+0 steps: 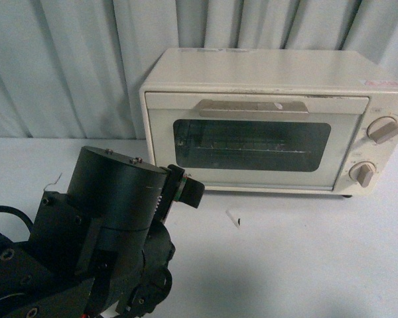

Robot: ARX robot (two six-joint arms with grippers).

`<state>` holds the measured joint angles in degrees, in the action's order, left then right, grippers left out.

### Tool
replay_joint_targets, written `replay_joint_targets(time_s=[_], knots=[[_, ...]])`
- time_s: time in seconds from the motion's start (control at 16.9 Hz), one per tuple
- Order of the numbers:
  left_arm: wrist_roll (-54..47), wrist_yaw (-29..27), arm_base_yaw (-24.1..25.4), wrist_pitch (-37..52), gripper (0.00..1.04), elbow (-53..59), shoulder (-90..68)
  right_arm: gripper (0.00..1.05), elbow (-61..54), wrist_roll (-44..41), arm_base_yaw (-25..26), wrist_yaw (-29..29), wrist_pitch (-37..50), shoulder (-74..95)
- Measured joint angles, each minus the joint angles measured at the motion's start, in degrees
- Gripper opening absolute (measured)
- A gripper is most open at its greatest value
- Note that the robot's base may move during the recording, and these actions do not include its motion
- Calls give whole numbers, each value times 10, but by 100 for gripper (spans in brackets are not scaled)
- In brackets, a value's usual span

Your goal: Open oven

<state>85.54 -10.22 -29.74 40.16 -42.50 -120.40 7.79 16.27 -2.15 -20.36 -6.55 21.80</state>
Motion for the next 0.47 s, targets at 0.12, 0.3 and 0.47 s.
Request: replay_joint_targets(time_s=[0.12,0.3,0.47], knots=[[0,0,-1,1,98,1,0,98,20,-2,65,18,137,125],[0,0,-1,1,98,1,0,84,82,-123,10,43,394,397],[0,1,-1,1,98,1,0,49,159,-170,-82,30,462,574]])
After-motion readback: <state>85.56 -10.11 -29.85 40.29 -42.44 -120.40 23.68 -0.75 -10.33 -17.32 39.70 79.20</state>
